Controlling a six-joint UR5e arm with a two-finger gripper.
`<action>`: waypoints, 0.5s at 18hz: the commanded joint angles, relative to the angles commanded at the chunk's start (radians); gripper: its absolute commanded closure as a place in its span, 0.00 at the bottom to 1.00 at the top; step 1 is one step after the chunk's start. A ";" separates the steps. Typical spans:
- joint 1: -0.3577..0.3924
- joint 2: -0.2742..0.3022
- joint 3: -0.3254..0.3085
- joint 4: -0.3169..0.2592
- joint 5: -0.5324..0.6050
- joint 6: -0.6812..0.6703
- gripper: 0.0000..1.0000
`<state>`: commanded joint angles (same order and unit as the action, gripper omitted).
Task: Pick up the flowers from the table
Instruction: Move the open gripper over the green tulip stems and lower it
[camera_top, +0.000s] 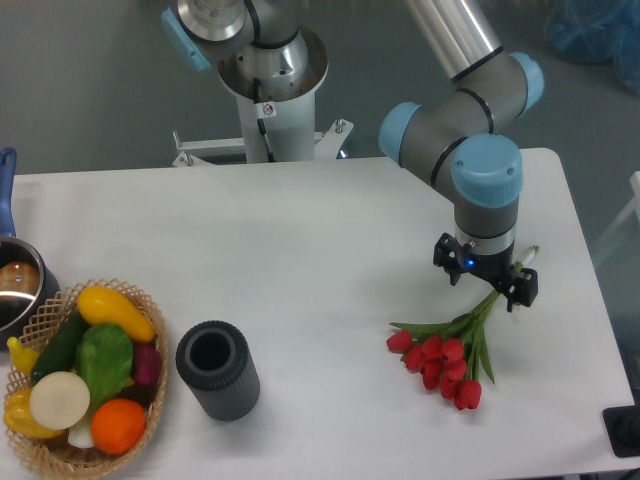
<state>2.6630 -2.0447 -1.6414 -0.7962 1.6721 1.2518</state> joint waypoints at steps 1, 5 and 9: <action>-0.002 -0.023 0.012 0.002 -0.003 0.003 0.00; -0.014 -0.066 0.031 0.027 -0.003 0.001 0.00; -0.032 -0.084 0.023 0.034 -0.002 0.006 0.00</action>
<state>2.6308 -2.1291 -1.6183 -0.7624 1.6705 1.2578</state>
